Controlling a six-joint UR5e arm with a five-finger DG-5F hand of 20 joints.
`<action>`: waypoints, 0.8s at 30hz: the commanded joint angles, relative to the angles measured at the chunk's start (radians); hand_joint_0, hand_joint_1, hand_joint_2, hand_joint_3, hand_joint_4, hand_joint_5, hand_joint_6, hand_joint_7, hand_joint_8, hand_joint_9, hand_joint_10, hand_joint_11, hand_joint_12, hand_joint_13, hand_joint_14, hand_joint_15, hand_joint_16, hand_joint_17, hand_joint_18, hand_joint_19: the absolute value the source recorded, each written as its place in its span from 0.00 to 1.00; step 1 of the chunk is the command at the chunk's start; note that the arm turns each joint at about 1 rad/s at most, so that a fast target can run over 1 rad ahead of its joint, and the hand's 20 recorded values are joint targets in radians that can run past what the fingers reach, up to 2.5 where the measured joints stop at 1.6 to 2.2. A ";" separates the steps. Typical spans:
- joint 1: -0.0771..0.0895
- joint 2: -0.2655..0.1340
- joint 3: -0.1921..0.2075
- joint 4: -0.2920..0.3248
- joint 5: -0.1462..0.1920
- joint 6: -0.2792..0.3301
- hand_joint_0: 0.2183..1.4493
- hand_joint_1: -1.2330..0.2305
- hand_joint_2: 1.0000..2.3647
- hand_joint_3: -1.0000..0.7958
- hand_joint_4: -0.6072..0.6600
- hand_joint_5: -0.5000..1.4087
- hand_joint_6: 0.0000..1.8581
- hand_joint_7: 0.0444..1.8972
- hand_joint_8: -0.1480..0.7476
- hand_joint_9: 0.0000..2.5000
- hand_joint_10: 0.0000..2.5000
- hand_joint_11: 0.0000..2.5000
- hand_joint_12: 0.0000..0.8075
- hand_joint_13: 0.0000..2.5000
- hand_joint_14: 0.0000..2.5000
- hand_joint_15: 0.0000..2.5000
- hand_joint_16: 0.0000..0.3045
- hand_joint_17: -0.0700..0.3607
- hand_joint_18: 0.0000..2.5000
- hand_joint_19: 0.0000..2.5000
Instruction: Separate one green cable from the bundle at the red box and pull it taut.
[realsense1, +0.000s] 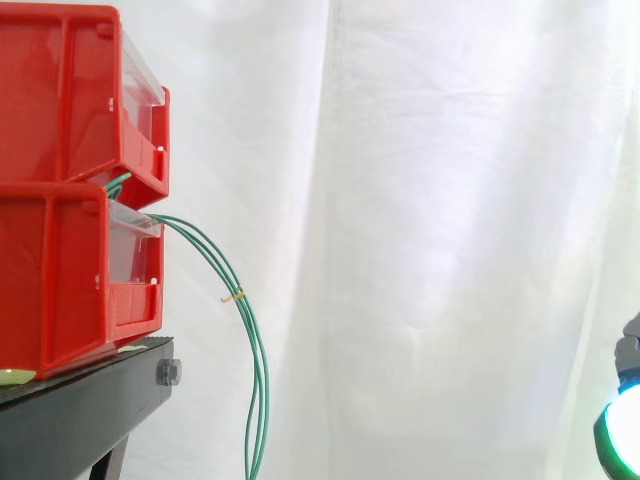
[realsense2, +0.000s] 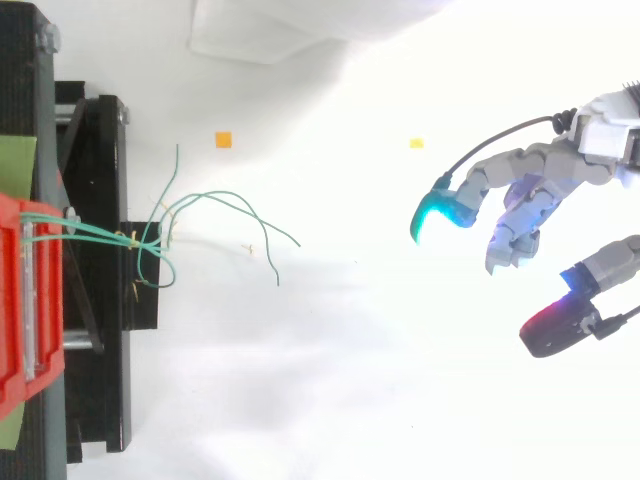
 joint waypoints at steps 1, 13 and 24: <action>0.000 0.001 0.000 -0.028 0.001 0.000 0.26 0.37 0.00 0.28 0.58 0.16 0.27 0.36 0.37 0.37 0.01 0.23 0.39 0.41 0.01 0.23 0.11 0.34 0.24 0.24; -0.005 0.000 0.000 -0.071 0.002 0.000 0.26 0.37 0.00 0.28 0.59 0.17 0.27 0.36 0.38 0.37 0.01 0.23 0.40 0.42 0.01 0.23 0.11 0.34 0.24 0.24; -0.003 0.000 0.000 -0.068 -0.001 0.000 0.27 0.38 0.00 0.28 0.58 0.17 0.27 0.37 0.36 0.37 0.01 0.23 0.40 0.43 0.01 0.23 0.11 0.34 0.24 0.25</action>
